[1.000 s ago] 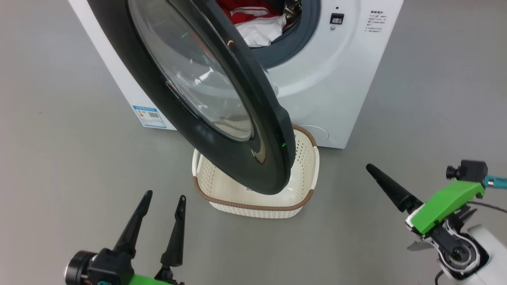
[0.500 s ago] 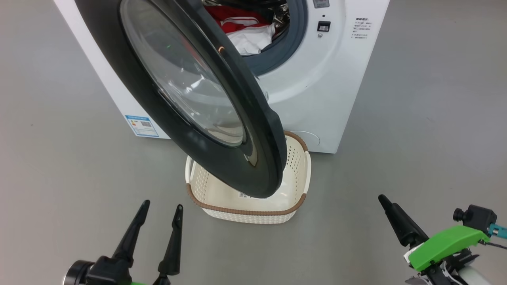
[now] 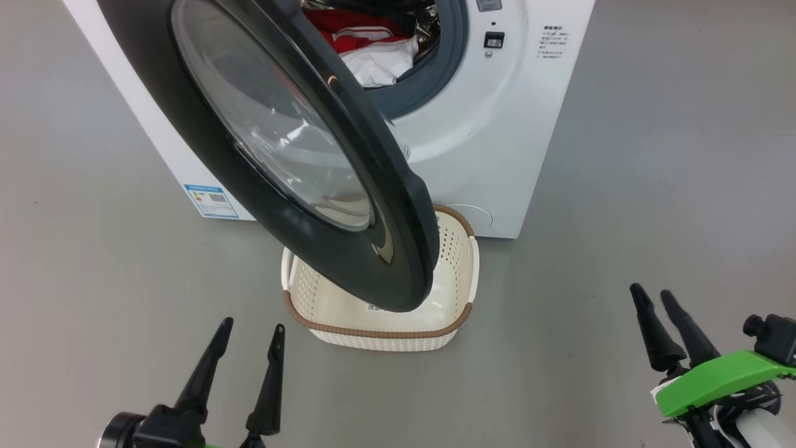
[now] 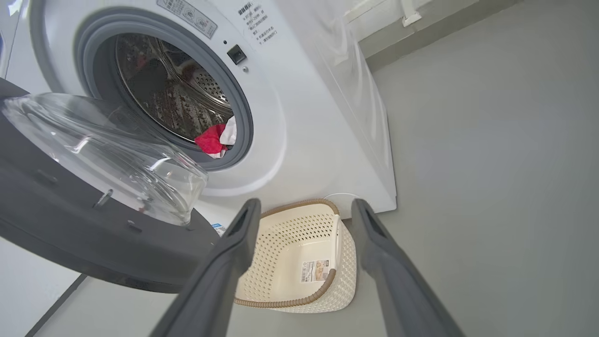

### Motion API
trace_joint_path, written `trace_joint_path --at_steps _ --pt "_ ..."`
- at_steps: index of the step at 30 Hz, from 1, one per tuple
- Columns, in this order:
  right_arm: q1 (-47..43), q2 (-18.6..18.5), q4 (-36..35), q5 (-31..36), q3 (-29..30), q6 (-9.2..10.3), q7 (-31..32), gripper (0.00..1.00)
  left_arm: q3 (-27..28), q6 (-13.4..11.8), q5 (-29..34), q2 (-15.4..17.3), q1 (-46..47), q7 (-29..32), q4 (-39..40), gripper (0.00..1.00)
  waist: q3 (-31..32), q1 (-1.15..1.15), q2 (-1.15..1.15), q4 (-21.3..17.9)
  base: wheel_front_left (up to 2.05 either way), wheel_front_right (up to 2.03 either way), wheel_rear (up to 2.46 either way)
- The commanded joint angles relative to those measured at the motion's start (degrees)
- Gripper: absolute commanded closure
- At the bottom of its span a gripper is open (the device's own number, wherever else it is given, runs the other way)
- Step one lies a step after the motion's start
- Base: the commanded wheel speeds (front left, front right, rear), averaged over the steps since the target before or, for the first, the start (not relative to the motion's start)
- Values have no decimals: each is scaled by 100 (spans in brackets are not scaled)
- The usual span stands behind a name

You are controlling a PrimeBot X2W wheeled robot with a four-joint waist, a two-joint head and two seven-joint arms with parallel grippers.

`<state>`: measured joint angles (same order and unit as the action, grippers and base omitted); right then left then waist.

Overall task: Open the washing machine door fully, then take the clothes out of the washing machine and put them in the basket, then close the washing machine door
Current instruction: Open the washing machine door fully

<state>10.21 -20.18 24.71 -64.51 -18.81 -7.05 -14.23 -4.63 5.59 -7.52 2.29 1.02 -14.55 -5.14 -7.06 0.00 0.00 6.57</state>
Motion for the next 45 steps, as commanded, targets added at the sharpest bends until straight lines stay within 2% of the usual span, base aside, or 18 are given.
trace_joint_path --at_steps 1,10,17,21,29,45 --pt "-176 29 -192 357 165 -44 -74 0 206 18 49 59 54 -45 117 0 -19 0 0 -5 0 0 0" --pt "-560 685 -729 2661 1375 -44 -76 0 203 15 32 59 109 -45 104 0 -88 0 0 7 0 0 0" --pt "-795 1081 -1101 3777 2077 -44 -76 0 212 5 16 59 125 -45 106 0 -74 0 0 27 0 0 0" --pt "-944 1220 -1177 4013 2305 -44 -76 0 210 -3 8 59 109 -45 118 0 -60 0 0 31 0 0 0" --pt "-1088 1294 -1025 4420 2406 -44 -76 0 194 -11 -20 59 134 -45 110 0 -120 0 0 48 0 0 0" --pt "-1037 1378 -1086 4534 2447 -44 -76 0 209 1 -19 59 163 -45 110 0 -174 0 0 58 0 0 0"
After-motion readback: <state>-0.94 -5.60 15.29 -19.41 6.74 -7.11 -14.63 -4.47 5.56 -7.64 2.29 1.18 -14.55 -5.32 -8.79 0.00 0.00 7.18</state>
